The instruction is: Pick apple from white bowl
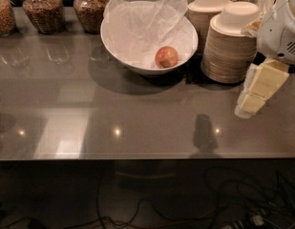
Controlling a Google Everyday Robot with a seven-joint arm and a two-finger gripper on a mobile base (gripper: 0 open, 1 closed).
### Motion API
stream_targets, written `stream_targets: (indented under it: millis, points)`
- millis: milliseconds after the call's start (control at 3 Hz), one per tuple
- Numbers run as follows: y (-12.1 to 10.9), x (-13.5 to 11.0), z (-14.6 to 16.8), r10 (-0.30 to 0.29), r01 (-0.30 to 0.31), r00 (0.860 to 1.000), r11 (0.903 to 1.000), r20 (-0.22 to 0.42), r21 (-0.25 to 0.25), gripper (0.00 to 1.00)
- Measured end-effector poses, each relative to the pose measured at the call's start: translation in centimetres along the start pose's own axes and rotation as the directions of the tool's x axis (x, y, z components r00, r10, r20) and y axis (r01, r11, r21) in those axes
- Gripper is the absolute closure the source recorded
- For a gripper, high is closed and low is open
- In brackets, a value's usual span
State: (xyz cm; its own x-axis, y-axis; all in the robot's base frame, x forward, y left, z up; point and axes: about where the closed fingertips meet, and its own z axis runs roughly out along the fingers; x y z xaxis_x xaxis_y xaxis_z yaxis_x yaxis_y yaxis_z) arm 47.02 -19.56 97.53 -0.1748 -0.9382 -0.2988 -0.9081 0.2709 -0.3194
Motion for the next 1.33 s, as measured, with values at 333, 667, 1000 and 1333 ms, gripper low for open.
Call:
stream_targets:
  millis: [333, 667, 1000, 1333]
  points:
    - [-3.0, -2.6, 1.6, -0.016, 0.011, 0.997, 0.9974, 0.071, 0.071, 0.00]
    - [-6.2, -5.1, 3.1, -0.020, 0.006, 0.993, 0.9924, 0.112, 0.123, 0.00]
    - [-8.9, -7.5, 4.8, -0.019, -0.002, 0.989, 0.9896, 0.146, 0.144, 0.00]
    - [-11.9, -11.7, 7.5, -0.026, -0.003, 0.979, 0.9904, 0.203, 0.138, 0.00]
